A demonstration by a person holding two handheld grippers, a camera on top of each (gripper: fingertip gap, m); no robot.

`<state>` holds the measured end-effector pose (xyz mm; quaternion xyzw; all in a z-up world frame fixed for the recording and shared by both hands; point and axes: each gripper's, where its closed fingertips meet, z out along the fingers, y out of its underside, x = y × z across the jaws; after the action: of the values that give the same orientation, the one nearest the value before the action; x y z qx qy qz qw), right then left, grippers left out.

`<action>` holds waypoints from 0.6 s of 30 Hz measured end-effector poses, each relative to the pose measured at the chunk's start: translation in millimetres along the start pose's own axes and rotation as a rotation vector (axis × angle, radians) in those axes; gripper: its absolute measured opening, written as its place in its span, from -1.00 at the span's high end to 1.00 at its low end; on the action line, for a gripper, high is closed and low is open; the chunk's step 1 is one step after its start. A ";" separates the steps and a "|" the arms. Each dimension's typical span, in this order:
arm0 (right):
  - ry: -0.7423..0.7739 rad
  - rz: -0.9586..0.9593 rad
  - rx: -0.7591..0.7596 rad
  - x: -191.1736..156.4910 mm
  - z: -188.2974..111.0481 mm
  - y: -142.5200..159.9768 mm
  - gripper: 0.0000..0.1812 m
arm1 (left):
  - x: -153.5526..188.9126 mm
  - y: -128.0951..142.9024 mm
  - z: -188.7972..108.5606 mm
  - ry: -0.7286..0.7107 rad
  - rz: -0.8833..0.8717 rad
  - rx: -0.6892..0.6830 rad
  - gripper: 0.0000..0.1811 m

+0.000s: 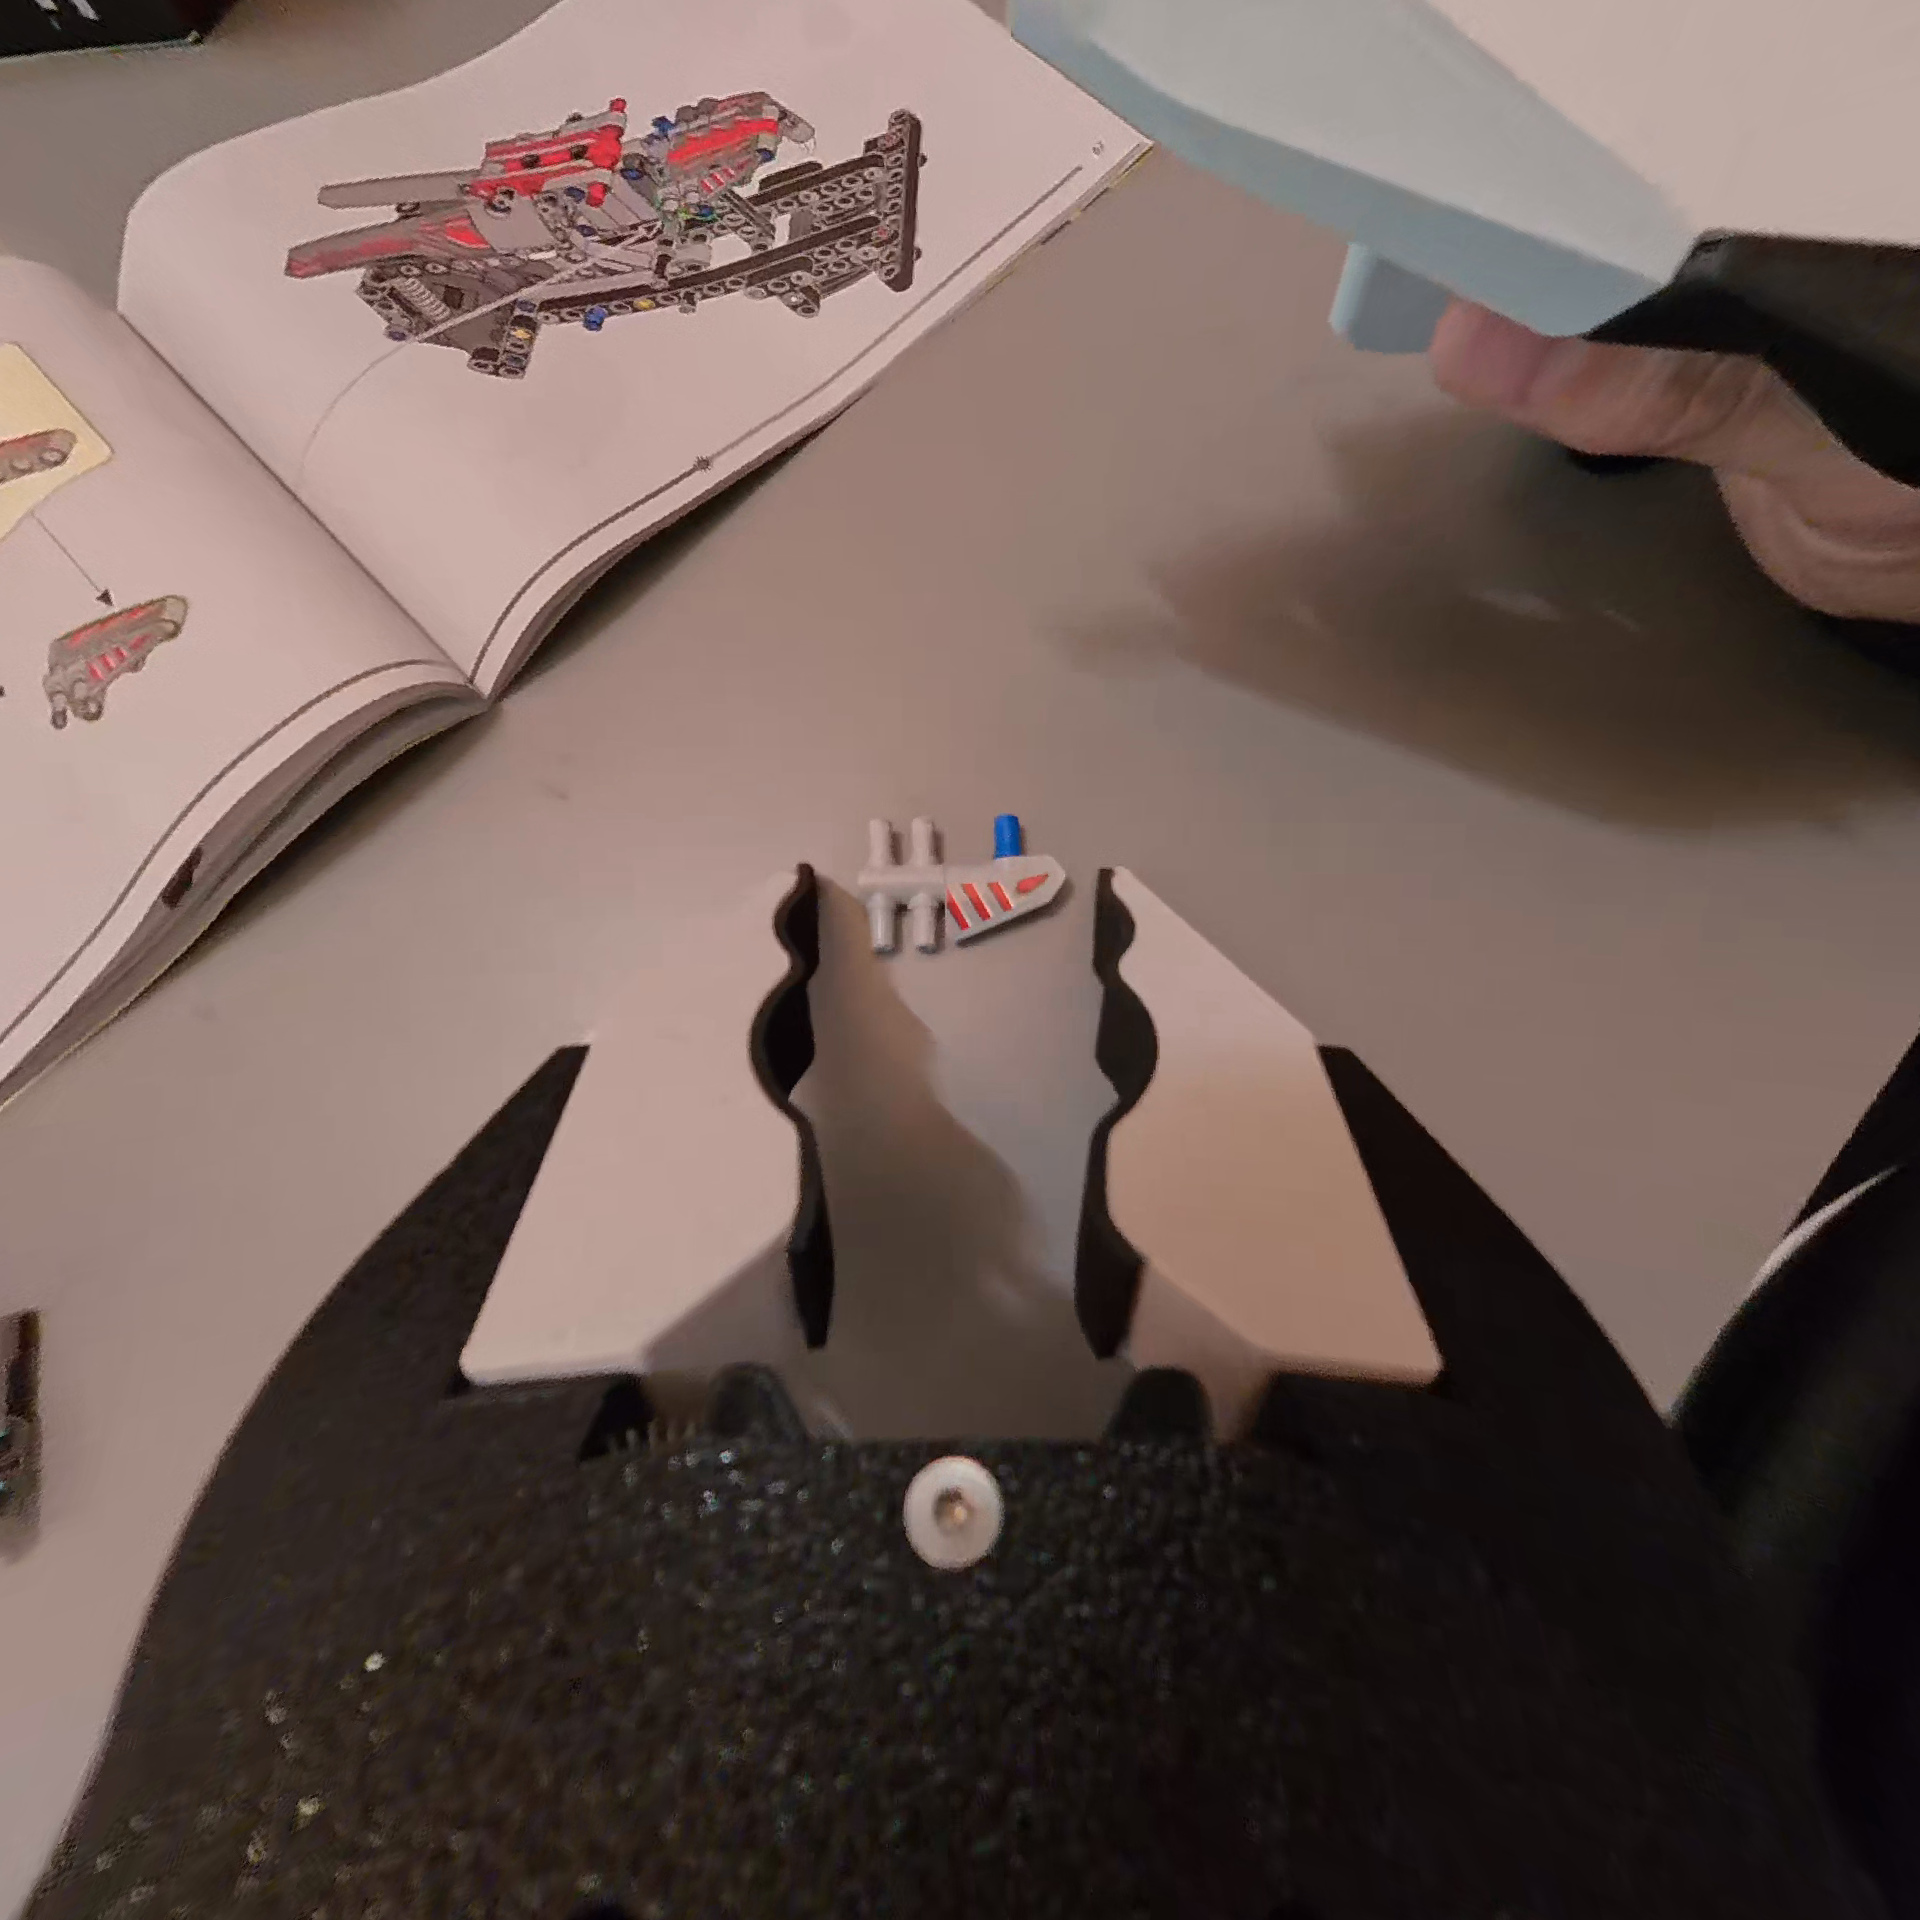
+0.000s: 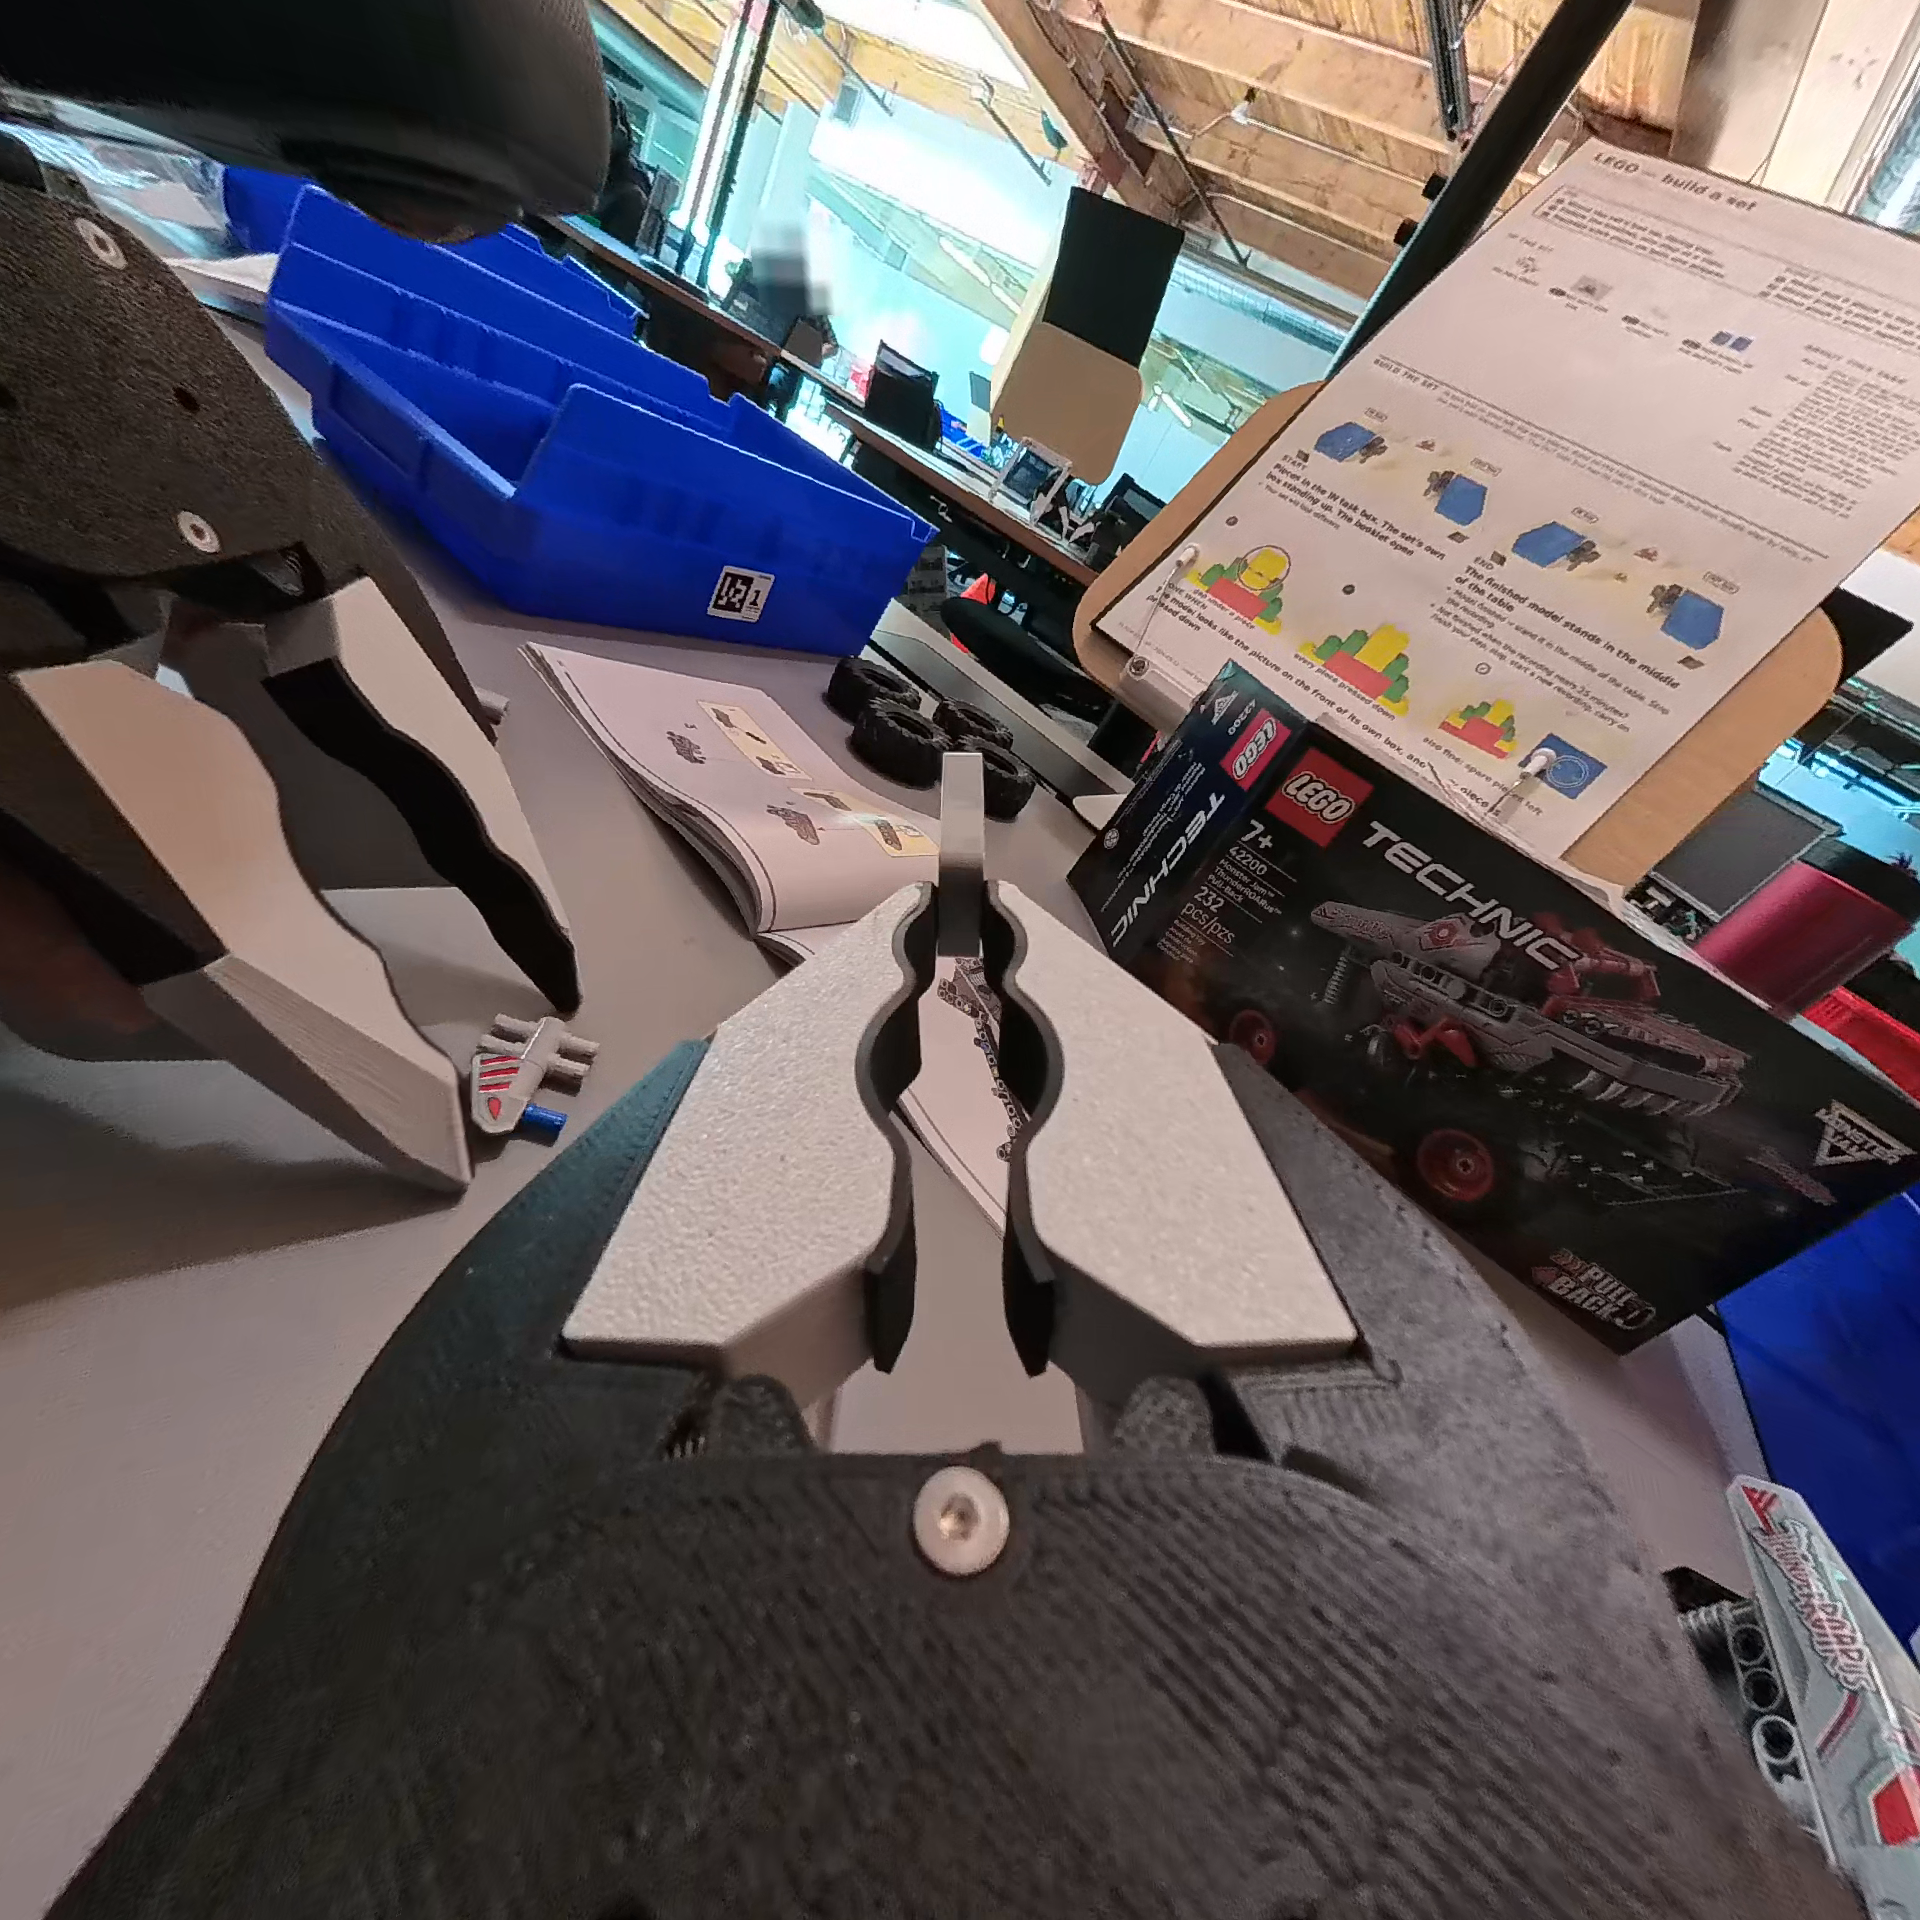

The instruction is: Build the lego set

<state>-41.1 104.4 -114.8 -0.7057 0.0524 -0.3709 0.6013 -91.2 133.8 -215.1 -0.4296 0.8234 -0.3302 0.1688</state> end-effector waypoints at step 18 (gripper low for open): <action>0.005 -0.028 -0.013 -1.9 1.0 2.0 0.93 | -1.7 -7.1 -9.0 0.229 0.647 -0.002 0.59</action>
<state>-41.1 105.7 -117.5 -0.7093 0.0466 -0.3808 0.5913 -91.0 135.8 -203.8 -0.1064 0.9309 -0.3050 0.1709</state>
